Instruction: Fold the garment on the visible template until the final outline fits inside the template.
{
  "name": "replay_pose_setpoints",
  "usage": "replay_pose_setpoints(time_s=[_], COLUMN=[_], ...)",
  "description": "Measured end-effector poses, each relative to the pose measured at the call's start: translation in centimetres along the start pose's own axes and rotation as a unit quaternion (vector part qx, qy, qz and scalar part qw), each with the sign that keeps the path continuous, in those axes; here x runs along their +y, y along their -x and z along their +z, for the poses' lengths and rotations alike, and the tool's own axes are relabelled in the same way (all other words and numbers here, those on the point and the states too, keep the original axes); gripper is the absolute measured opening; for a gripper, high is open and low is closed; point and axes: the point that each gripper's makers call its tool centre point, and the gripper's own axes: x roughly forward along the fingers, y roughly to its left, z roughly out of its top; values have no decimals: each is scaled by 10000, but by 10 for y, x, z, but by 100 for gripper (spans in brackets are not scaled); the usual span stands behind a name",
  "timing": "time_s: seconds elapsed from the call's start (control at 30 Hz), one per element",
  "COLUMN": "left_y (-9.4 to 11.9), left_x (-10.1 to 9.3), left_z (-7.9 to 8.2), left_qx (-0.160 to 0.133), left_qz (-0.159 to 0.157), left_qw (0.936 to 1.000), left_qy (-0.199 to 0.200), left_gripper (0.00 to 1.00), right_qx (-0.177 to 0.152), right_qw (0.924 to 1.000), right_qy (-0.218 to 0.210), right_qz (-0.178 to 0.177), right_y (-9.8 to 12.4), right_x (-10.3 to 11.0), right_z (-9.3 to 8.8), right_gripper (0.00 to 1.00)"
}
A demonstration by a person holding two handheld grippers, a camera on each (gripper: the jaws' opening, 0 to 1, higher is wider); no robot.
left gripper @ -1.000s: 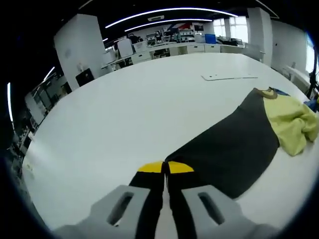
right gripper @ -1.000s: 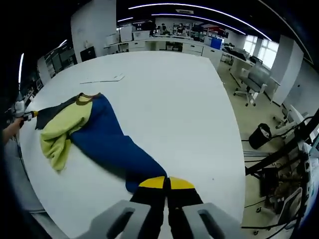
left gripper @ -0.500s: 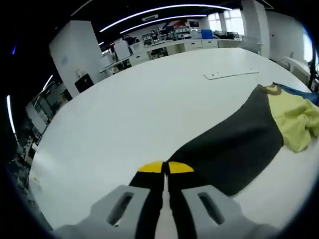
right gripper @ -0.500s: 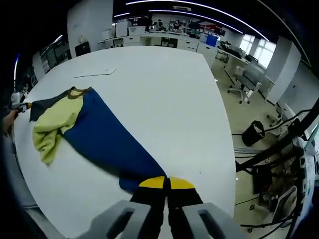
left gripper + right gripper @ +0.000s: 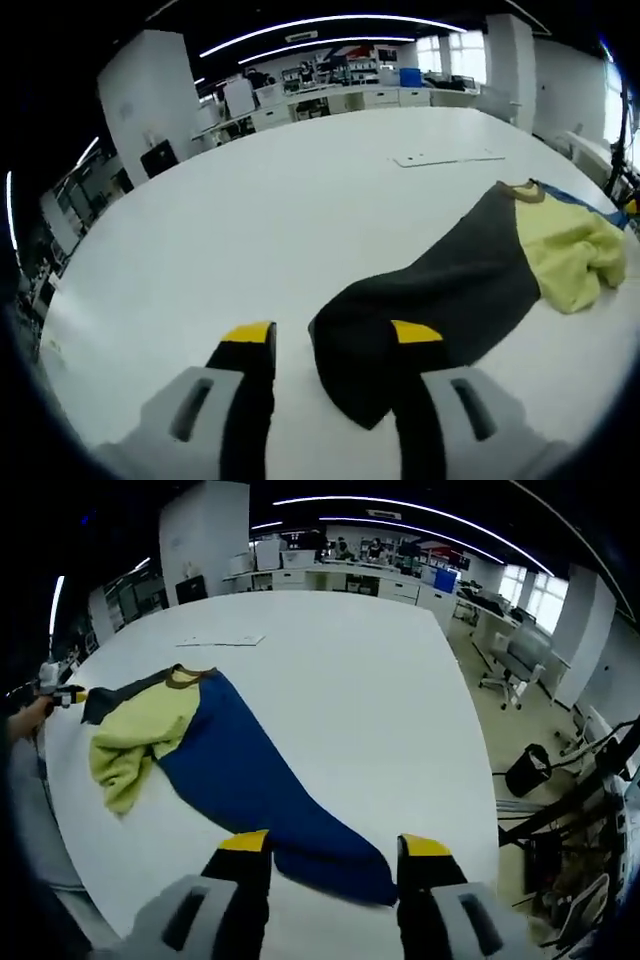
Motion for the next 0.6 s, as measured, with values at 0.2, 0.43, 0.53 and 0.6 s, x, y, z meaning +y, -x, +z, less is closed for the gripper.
replay_pose_setpoints(time_s=[0.2, 0.43, 0.53, 0.6], left_y=[14, 31, 38, 43], left_x=[-25, -51, -61, -67], left_z=[3, 7, 10, 12], left_qx=[-291, -456, -584, -639], left_qz=[-405, -672, -766, -807], left_qw=[9986, 9967, 9953, 9946], left_qy=[172, 51, -38, -107], left_gripper=[69, 90, 95, 97], right_qx=[-163, -399, -503, -592], right_qw=[9984, 9933, 9896, 9866], right_qy=[296, 286, 353, 426], right_qz=[443, 1044, 1298, 1462], right_y=[0, 0, 1, 2], right_x=[37, 82, 102, 116], right_z=[11, 24, 31, 36], right_gripper=[80, 86, 89, 90])
